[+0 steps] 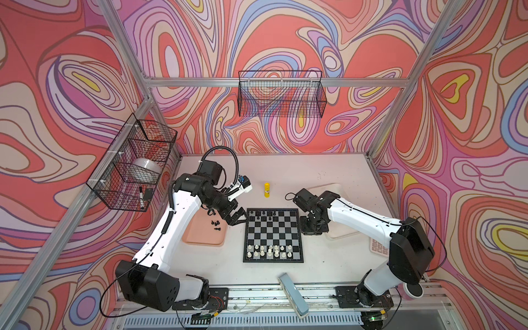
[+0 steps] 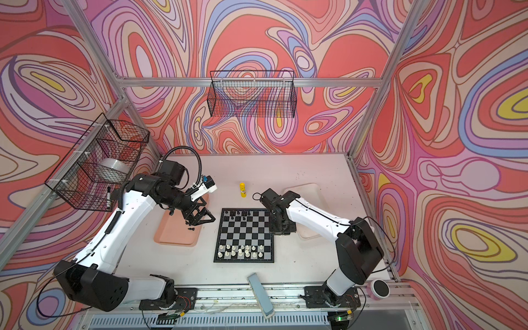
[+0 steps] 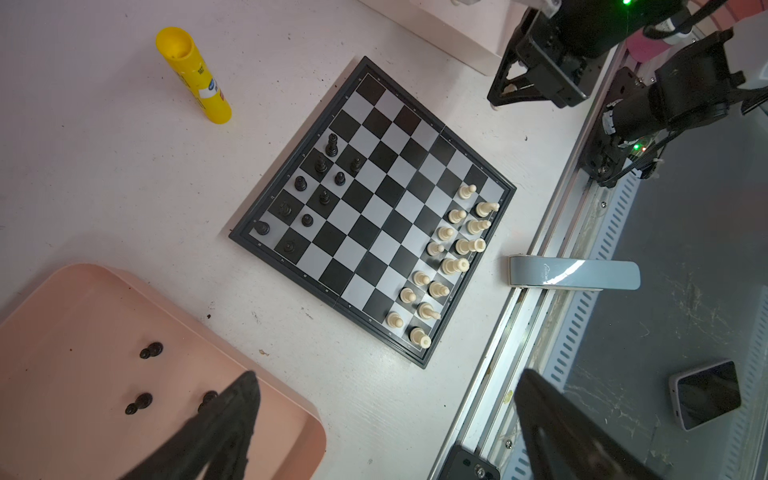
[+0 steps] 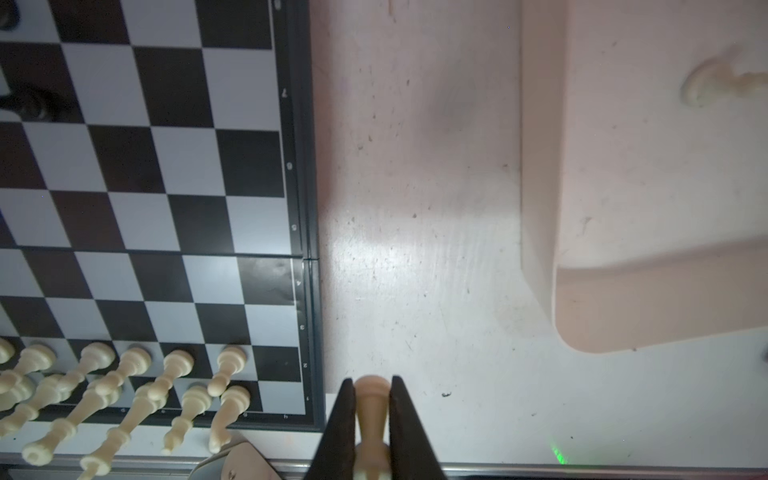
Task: Set up the chess pieces on the board
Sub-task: 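Carry the cream pawn with the right gripper to the board's near row, then lower the pawn onto the near row beside the other pawns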
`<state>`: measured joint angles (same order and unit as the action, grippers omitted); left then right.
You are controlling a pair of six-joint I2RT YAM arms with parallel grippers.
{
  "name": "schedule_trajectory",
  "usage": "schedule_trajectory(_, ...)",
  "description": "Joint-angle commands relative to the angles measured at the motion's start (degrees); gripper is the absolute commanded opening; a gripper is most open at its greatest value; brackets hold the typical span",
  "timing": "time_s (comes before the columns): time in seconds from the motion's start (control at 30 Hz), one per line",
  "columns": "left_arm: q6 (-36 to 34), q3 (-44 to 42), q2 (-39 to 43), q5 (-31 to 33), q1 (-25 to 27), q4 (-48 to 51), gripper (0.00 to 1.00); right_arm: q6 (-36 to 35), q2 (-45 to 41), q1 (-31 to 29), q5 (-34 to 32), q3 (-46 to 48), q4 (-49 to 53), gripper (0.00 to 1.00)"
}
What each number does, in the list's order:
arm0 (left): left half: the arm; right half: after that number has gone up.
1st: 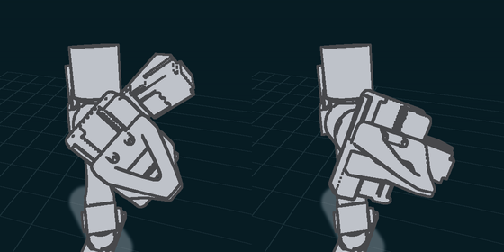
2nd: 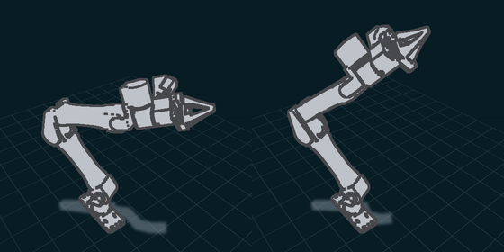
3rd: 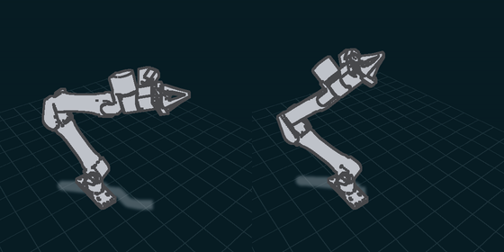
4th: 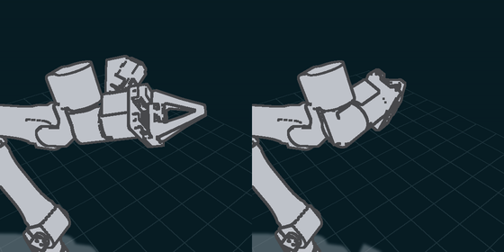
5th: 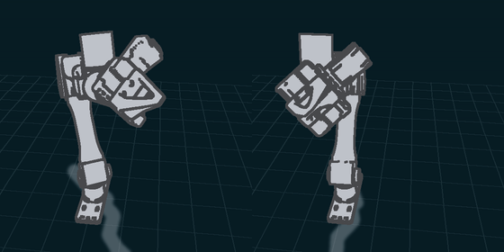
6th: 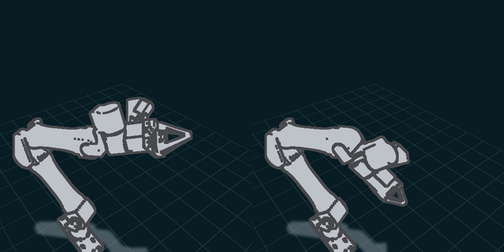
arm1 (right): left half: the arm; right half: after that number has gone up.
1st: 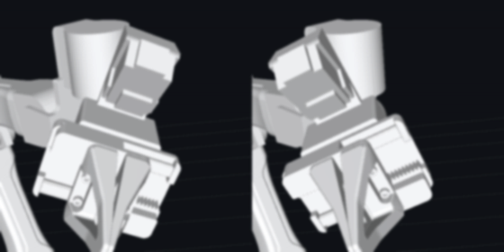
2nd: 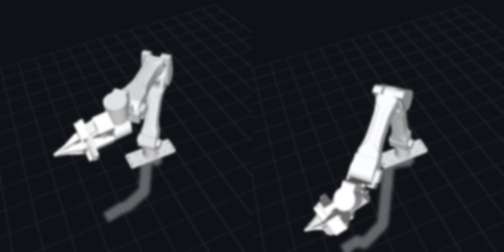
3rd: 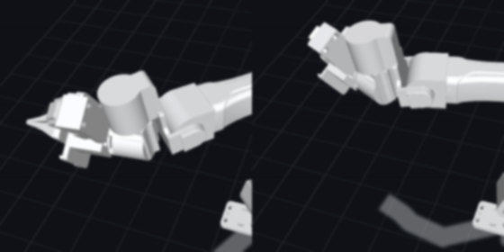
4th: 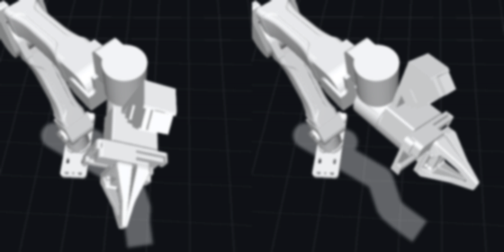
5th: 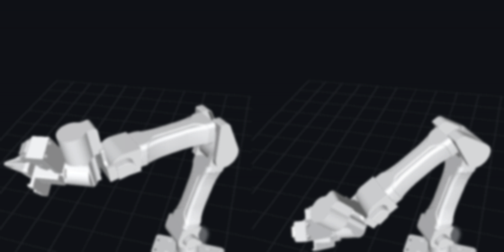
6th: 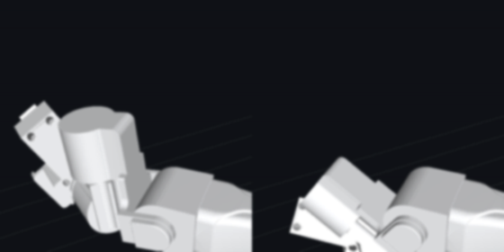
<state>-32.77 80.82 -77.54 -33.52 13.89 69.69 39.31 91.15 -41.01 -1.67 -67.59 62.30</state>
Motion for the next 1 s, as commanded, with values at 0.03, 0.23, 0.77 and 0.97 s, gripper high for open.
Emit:
schedule_trajectory(0.03, 0.6, -1.2, 1.3, -0.2, -0.5, -1.1, 0.97, 5.7, -1.3, -4.7, -0.2, 1.4, -1.2, 0.13)
schedule_trajectory(0.23, 1.2, -0.5, 0.5, -0.5, -0.5, -1.1, 0.97, 10.5, -1.0, -10.5, -0.3, 3.8, -4.5, 0.14)
schedule_trajectory(0.77, 0.2, -1.7, 0.6, -2.1, -0.4, -0.2, 0.97, 16.0, 2.5, -18.1, -1.6, 6.5, -8.1, 0.13)
schedule_trajectory(0.97, 0.1, -2.5, 1.6, -1.6, -0.4, -0.5, 0.97, 16.0, 3.1, -18.2, -2.1, 7.1, -8.5, 0.14)
